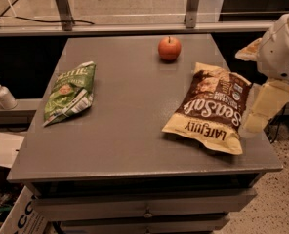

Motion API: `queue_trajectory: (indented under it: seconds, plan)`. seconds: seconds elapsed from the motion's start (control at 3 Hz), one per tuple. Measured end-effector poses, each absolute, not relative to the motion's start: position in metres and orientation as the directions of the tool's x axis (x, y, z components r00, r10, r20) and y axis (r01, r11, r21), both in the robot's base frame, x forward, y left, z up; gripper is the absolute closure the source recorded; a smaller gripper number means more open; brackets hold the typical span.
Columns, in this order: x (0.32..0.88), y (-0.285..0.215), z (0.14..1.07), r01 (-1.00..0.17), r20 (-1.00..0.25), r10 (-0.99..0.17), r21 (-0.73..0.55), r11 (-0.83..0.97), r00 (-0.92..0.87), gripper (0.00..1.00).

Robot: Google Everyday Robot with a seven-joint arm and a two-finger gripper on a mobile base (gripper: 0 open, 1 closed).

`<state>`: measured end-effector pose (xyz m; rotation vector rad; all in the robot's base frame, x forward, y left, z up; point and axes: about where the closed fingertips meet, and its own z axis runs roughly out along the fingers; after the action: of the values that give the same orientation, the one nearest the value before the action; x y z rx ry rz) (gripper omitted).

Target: Move brown chip bag near green jalapeno chip bag

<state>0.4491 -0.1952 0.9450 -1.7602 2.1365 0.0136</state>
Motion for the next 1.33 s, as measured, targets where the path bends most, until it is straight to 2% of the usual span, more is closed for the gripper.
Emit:
queue_trajectory:
  seconds: [0.67, 1.33]
  plan:
    - [0.484, -0.186, 0.896, -0.971, -0.333, -0.941, -0.194, 0.138, -0.067, 0.0]
    - [0.508, -0.195, 0.861, -0.979, -0.327, -0.943, -0.161, 0.128, -0.07, 0.0]
